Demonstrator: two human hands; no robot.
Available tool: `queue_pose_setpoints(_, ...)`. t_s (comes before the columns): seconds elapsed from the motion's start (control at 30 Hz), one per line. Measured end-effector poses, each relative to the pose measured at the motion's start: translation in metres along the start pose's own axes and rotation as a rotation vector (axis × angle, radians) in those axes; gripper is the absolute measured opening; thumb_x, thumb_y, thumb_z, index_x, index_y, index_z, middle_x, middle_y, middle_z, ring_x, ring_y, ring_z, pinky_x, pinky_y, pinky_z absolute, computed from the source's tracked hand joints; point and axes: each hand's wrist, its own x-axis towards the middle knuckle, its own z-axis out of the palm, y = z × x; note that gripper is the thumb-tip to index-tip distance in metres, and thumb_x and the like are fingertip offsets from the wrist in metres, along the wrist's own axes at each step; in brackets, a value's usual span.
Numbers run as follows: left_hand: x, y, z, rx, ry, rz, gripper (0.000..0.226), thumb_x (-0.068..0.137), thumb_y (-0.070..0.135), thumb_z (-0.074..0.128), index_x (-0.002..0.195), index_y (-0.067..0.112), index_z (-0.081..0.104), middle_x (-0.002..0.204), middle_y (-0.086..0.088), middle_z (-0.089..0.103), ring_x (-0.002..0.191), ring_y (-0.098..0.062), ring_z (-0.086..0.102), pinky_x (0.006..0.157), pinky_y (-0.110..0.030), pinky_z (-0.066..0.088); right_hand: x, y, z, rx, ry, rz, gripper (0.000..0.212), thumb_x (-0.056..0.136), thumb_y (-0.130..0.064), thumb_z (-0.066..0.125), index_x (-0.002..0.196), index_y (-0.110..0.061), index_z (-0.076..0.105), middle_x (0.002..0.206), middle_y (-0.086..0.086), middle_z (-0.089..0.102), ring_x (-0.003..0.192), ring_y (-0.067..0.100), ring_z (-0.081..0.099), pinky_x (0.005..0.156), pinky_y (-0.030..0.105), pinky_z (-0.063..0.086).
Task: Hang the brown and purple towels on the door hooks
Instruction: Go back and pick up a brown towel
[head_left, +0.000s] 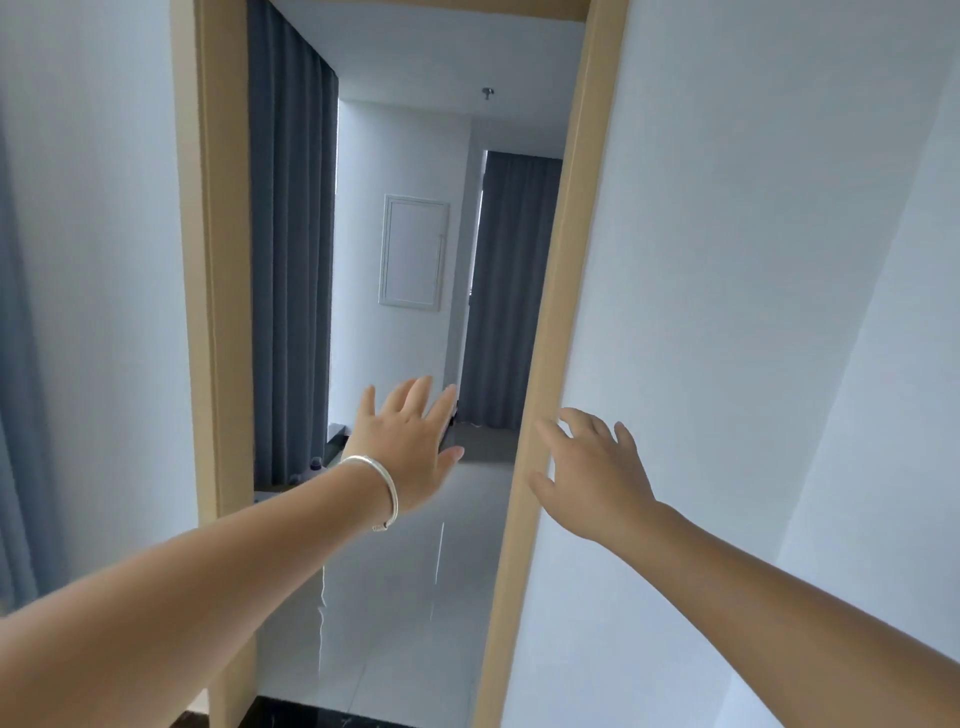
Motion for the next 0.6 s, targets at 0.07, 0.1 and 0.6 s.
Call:
queue_pose_setpoints(0.07,0.004,-0.025,0.022,0.015,-0.033,-0.037,0.068,0.096,0.057,0.026,0.151,0.026,0.000,0.159,-0.004,0.008,0.146,-0.023,0.006,0.116,-0.055,0.009,0.028,-0.017,0.019,0.022,-0.009,-0.047,0.053,0.092,-0.046,0.044,0.140,-0.027,0.033,0.144,0.000,0.035,0.134,0.022,0.029,0.112,0.048,0.020)
queue_pose_setpoints(0.1,0.005,-0.040,0.032,0.026,-0.048,-0.059,0.068,0.096,0.058,0.026,0.151,0.027,0.001,0.159,-0.004,0.008,0.146,-0.023,0.006,0.116,-0.055,0.009,0.042,-0.028,0.029,0.038,-0.011,-0.071,0.054,0.092,-0.047,0.044,0.141,-0.027,0.033,0.145,0.000,0.034,0.135,0.021,0.029,0.111,0.047,0.020)
queue_pose_setpoints(0.6,-0.083,-0.319,0.123,0.328,-0.278,-0.706,0.072,0.093,0.062,0.025,0.151,0.029,-0.001,0.159,-0.003,0.008,0.147,-0.024,0.006,0.117,-0.055,0.008,0.242,-0.320,0.163,0.331,-0.047,-0.709,0.060,0.093,-0.051,0.043,0.146,-0.028,0.027,0.151,0.002,0.027,0.140,0.022,0.021,0.116,0.053,0.013)
